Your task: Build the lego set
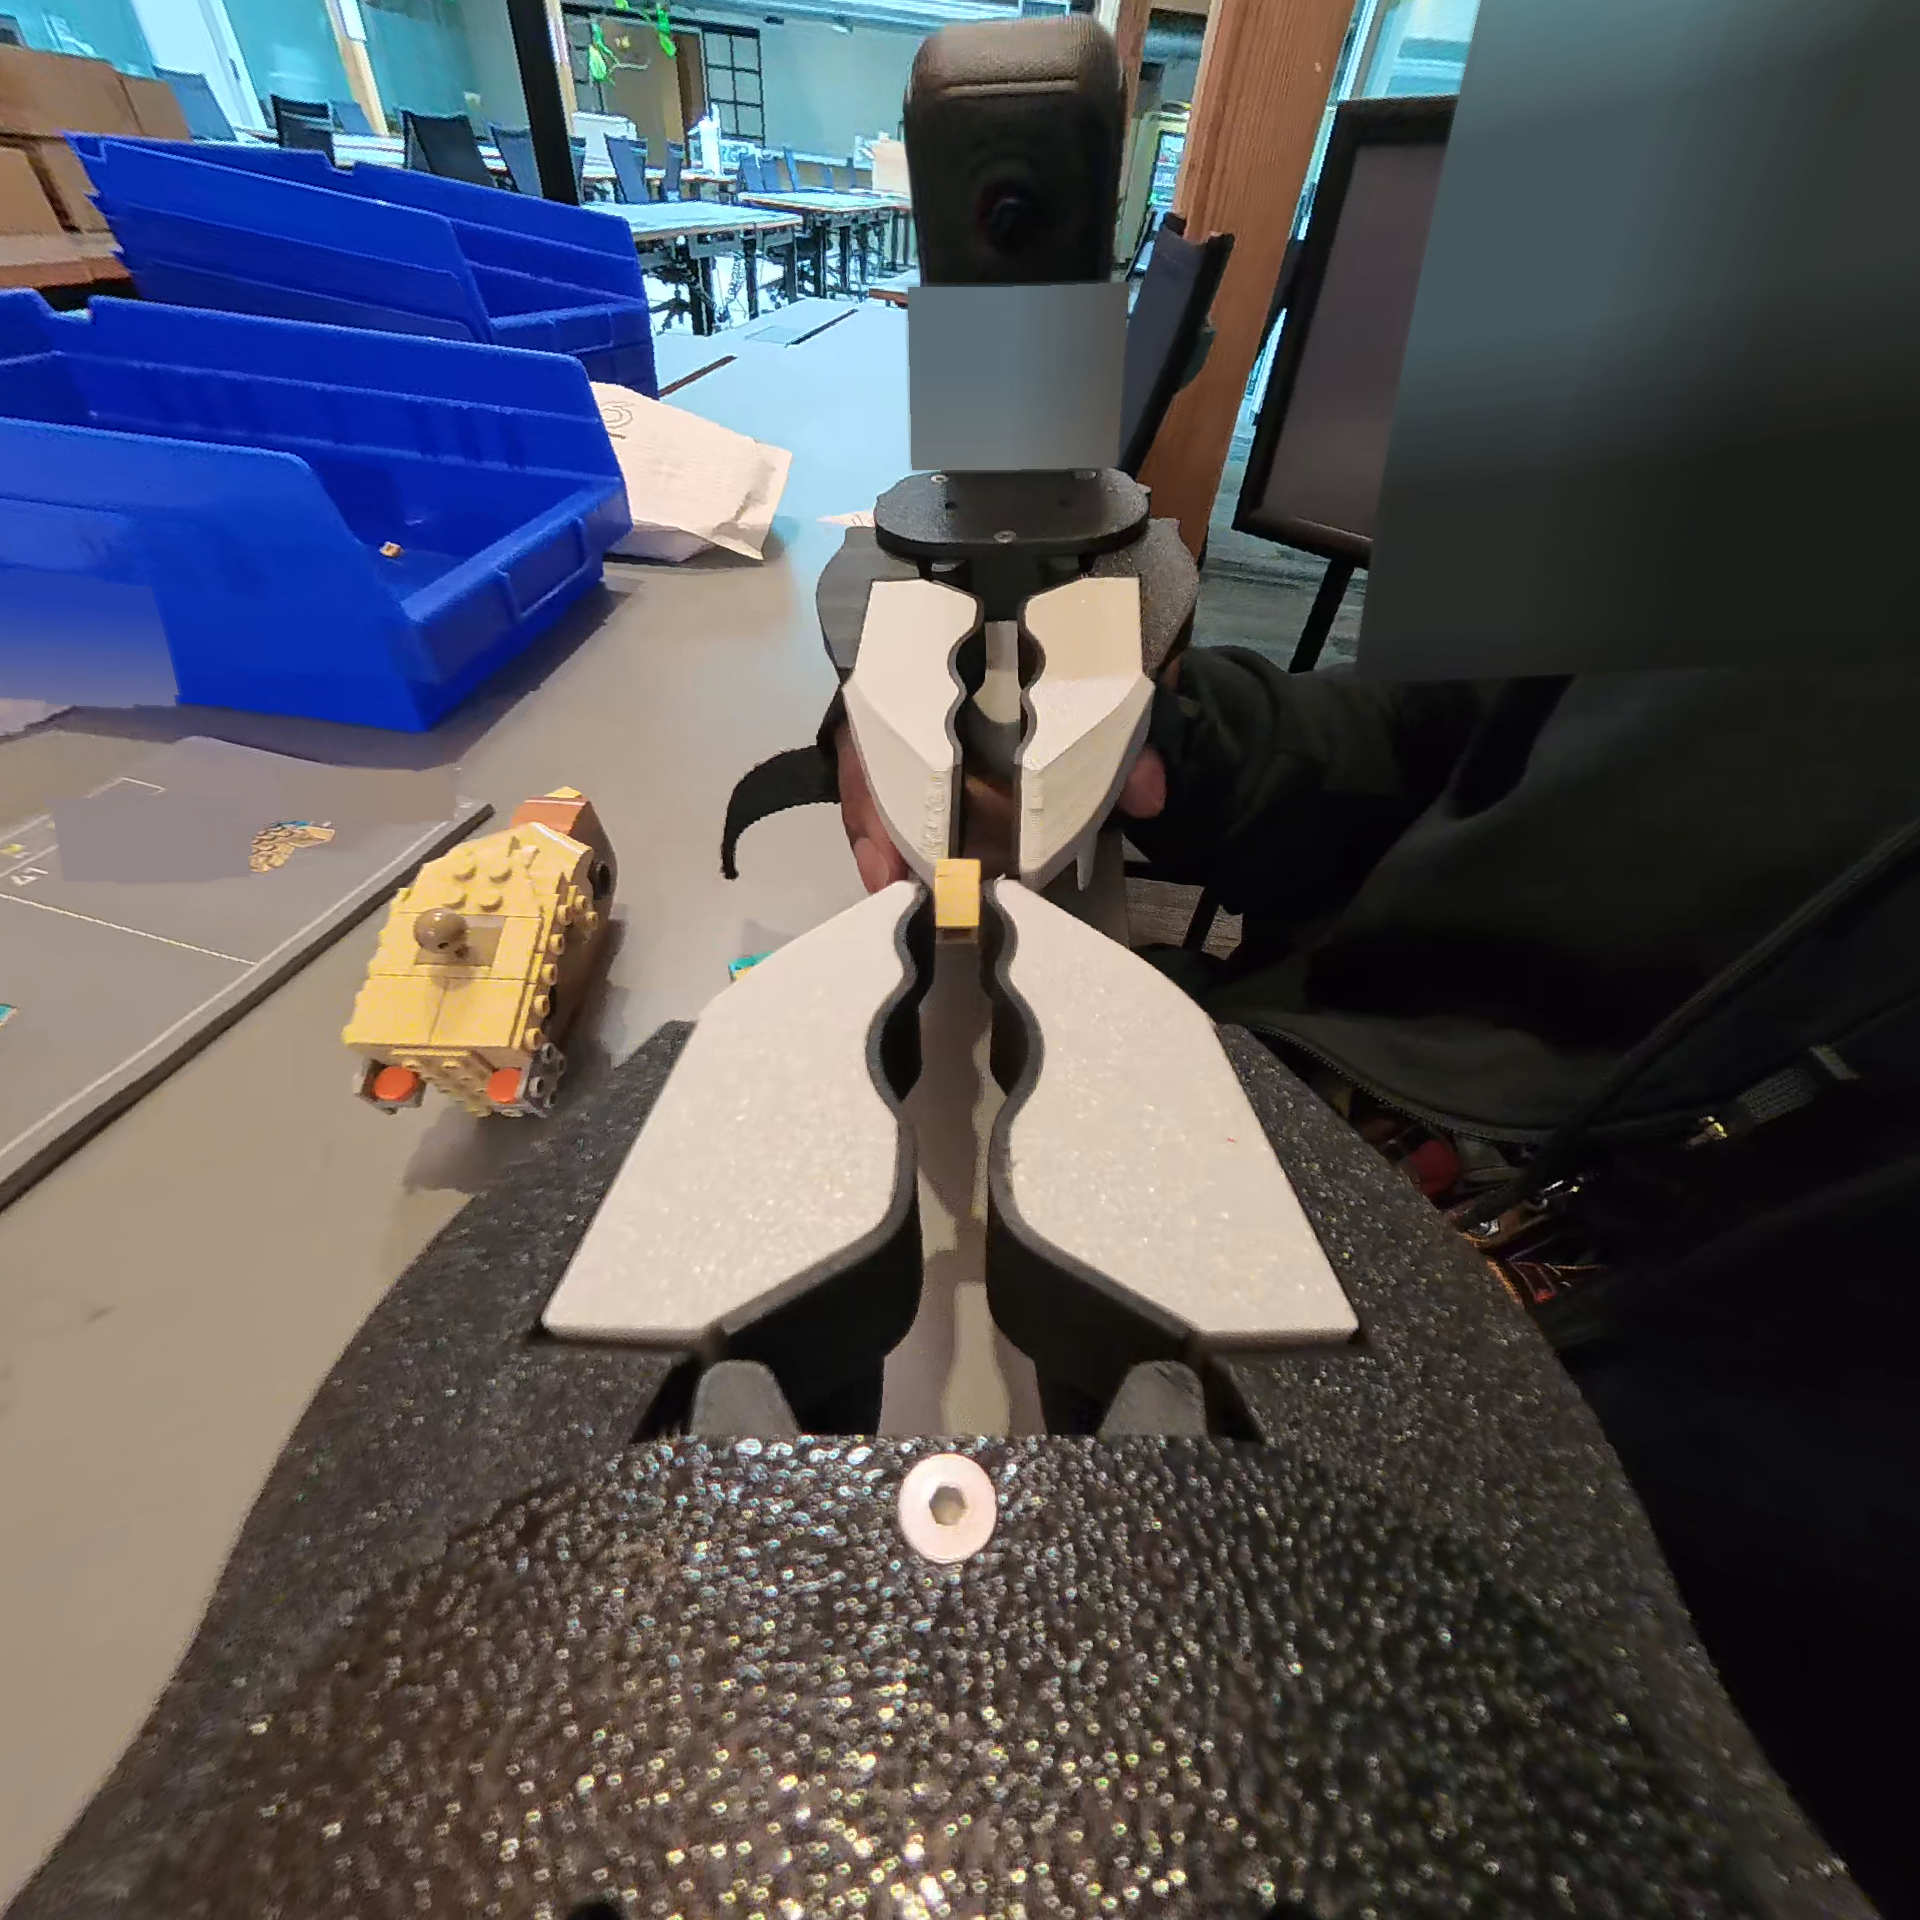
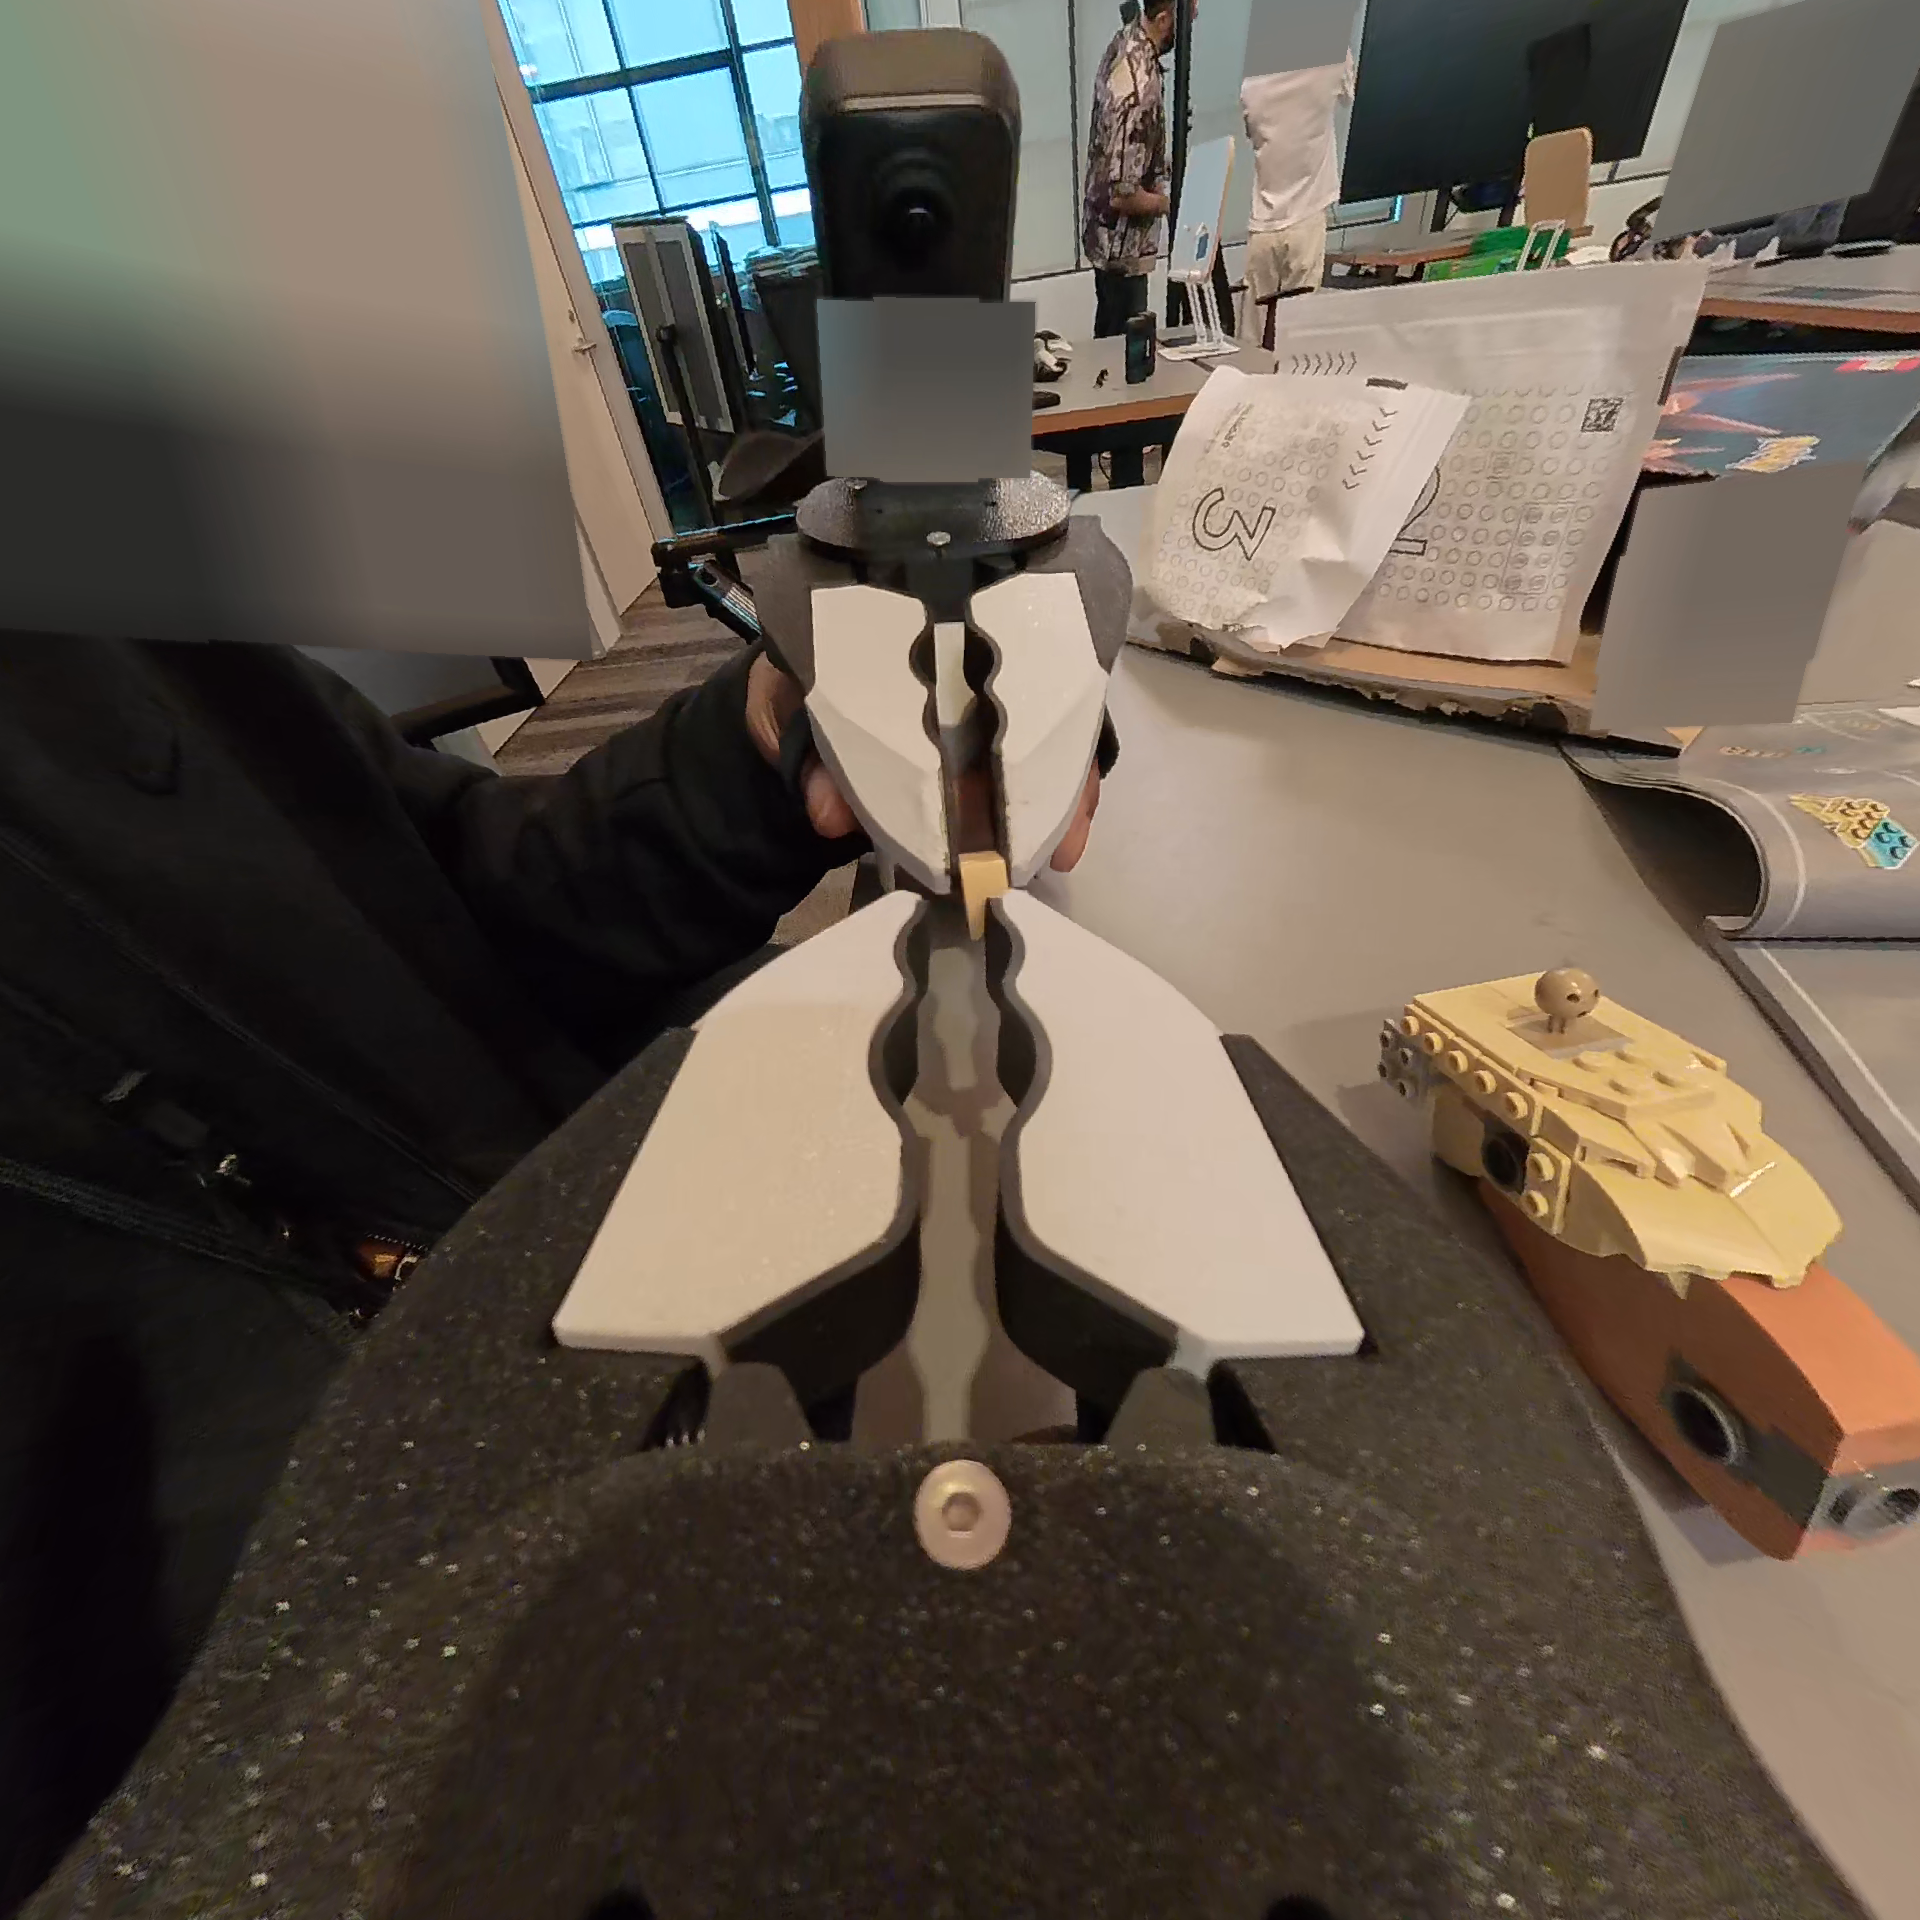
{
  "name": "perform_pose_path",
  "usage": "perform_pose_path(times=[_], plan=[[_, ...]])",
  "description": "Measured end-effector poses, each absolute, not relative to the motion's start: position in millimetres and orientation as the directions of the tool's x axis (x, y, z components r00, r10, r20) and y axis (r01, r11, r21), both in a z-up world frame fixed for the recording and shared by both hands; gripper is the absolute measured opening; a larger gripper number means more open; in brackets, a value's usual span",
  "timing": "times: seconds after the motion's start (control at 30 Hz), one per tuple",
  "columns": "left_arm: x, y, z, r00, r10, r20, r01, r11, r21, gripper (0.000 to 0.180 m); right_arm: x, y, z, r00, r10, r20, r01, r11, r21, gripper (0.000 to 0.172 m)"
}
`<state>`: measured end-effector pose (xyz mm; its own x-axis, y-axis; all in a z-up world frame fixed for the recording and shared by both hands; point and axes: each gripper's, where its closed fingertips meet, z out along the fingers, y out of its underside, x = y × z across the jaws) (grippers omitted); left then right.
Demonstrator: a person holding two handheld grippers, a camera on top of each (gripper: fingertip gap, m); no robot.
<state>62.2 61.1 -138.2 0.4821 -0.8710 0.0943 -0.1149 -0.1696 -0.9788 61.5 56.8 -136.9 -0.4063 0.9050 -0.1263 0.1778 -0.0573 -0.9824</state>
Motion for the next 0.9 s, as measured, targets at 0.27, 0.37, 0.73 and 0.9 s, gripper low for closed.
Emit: perform_pose_path(times=[0.27, 0.37, 0.73, 0.9], plan=[[65.5, 58.2, -139.5, 0.46, -0.883, 0.089, -0.123, -0.163, -0.979, 0.008, 61.0, 57.6, -137.3, -0.401, 0.906, -0.133, 0.179, -0.065, -0.982, 0.008], [65.5, 57.3, -139.7, 0.456, -0.886, 0.085, -0.127, -0.16, -0.979, 0.008, 61.1, 56.8, -137.6, -0.405, 0.905, -0.134, 0.18, -0.065, -0.981, 0.008], [65.5, 55.6, -140.4, 0.45, -0.889, 0.08, -0.136, -0.157, -0.978, 0.008, 61.7, 54.4, -138.2, -0.417, 0.9, -0.128, 0.181, -0.056, -0.982, 0.01], [65.6, 55.1, -140.3, 0.449, -0.89, 0.078, -0.138, -0.155, -0.978, 0.008, 61.8, 54.1, -138.3, -0.418, 0.9, -0.125, 0.179, -0.053, -0.982, 0.01]])
